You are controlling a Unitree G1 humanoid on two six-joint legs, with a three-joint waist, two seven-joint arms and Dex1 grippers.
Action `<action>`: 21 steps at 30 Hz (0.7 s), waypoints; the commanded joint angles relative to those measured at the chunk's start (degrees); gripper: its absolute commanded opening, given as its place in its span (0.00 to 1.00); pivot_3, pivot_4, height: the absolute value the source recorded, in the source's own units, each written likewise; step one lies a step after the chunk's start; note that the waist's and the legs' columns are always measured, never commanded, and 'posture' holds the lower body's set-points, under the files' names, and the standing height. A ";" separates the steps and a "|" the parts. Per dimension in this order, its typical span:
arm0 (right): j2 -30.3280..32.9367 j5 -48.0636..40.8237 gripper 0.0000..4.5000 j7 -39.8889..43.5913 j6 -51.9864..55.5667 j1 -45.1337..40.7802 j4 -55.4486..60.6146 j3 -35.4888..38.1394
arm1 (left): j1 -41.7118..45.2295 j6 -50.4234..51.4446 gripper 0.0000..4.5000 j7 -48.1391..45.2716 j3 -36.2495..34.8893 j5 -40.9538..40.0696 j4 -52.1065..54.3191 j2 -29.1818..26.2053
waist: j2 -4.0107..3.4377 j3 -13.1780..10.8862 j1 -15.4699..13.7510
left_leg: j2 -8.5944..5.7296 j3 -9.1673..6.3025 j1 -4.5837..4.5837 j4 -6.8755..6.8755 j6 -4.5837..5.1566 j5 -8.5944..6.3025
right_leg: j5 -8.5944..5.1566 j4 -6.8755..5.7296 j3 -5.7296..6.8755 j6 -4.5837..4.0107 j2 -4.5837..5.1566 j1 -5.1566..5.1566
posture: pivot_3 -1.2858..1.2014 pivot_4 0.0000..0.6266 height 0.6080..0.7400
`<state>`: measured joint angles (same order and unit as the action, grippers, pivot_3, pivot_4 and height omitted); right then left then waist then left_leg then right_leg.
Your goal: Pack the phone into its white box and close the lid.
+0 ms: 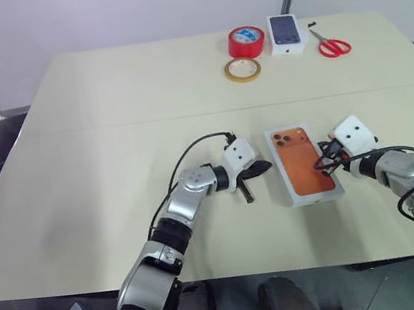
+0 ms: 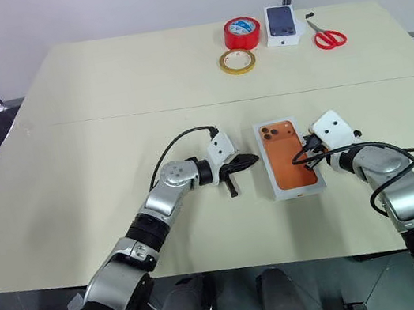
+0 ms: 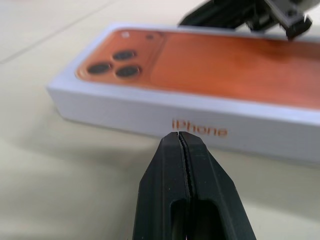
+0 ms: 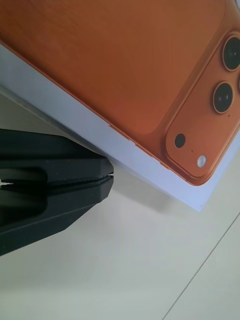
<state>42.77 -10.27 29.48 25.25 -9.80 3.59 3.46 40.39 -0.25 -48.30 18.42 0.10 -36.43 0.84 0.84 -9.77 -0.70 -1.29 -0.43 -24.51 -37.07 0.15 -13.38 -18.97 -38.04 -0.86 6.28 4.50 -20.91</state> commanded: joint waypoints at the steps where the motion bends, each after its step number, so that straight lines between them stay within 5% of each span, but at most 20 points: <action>1: -0.07 1.11 0.01 0.19 -0.43 -0.85 0.14 0.78 | 1.08 0.22 0.00 0.44 -1.02 -0.63 0.88 0.31 | 0.00 0.00 0.00 | 0.00 0.00 0.00 0.00 0.00 0.00 | 0.00 0.00 0.00 0.00 0.00 0.00 | 0.52 0.24 1.00; 6: 0.10 1.39 0.01 0.62 -2.20 -1.16 -0.24 2.61 | 2.23 4.03 0.00 -0.63 -6.04 -6.70 2.44 1.16 | 0.00 0.00 0.02 | 0.00 0.00 0.00 0.00 0.00 0.00 | 0.00 -0.01 0.00 0.00 0.00 -0.01 | 0.52 0.24 1.00; 12: -1.65 -8.90 0.01 5.75 -3.08 -5.00 0.29 11.31 | 8.01 6.20 0.00 0.71 -11.16 -11.48 2.26 3.62 | 0.01 -0.02 -0.06 | 0.00 0.02 -0.01 -0.02 -0.01 0.01 | 0.04 -0.03 0.05 0.07 -0.04 -0.01 | 0.52 0.24 1.00; 21: 1.73 -13.95 0.01 20.49 -0.26 5.43 7.79 7.15 | 14.64 8.59 0.00 4.21 -7.80 -5.24 -13.68 6.94 | 0.00 -0.02 0.24 | -0.04 0.00 0.02 -0.03 0.00 0.00 | 0.00 -0.04 0.08 0.16 -0.12 0.04 | 0.52 0.24 1.00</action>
<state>42.77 -23.77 48.19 25.23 -5.22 8.72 10.40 52.81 8.21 -44.93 10.43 -5.82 -49.16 7.22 0.84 -9.79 -0.46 -1.33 -0.40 -24.50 -37.10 0.15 -13.38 -18.96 -38.10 -0.81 6.46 4.38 -20.90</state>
